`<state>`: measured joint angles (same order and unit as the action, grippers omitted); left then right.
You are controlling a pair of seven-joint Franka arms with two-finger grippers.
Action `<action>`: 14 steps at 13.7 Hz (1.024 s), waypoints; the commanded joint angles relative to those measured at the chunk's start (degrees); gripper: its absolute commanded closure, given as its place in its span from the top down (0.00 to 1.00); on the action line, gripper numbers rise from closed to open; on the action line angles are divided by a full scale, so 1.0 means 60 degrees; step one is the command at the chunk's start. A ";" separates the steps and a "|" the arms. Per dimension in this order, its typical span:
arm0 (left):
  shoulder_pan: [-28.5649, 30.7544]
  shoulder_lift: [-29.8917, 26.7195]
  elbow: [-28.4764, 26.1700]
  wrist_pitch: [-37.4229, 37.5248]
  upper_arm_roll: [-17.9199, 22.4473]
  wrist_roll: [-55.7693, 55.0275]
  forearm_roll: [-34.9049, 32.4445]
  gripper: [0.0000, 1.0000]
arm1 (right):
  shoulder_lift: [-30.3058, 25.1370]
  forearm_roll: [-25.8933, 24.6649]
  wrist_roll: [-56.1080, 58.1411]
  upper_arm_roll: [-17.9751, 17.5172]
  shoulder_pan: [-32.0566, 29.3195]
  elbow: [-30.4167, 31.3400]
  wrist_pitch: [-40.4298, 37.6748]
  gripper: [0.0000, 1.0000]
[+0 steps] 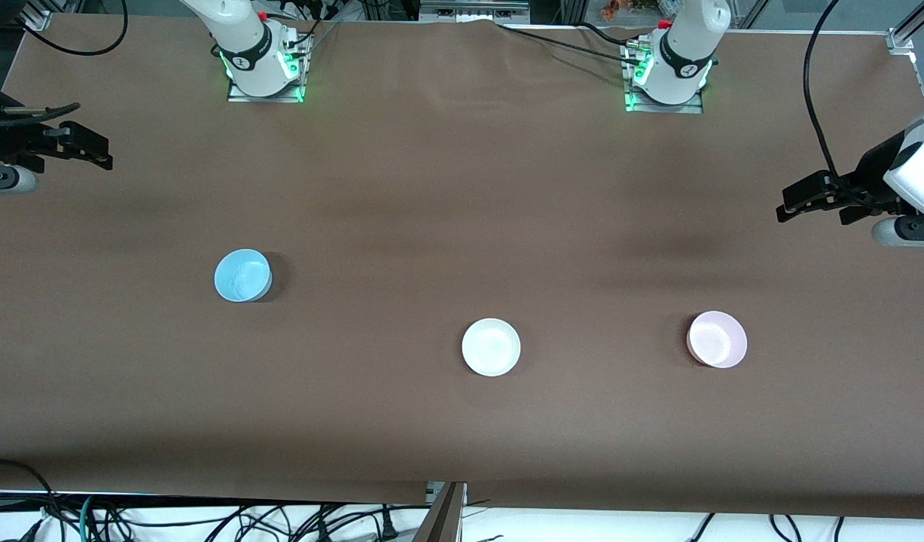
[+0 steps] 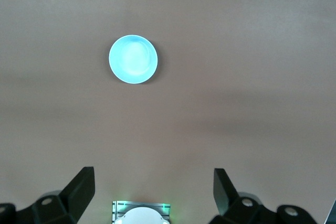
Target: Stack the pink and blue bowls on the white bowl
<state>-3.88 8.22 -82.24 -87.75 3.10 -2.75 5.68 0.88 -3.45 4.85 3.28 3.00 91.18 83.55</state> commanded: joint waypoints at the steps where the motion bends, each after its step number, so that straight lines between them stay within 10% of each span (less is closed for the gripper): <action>1: -0.0027 0.0051 0.0157 0.0020 -0.0018 0.0033 -0.0155 1.00 | 0.0117 0.0047 -0.0178 -0.0078 -0.0076 -0.0227 -0.0214 1.00; 14: -0.0115 0.0651 0.0157 -0.0038 -0.0047 -0.0361 -0.0316 1.00 | 0.1625 0.0032 -0.0208 -0.0049 -0.0236 -0.0256 0.0195 1.00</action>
<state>-4.19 11.36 -82.25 -87.77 2.85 -3.27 5.26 9.18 -3.45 4.37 3.33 2.26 91.12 84.37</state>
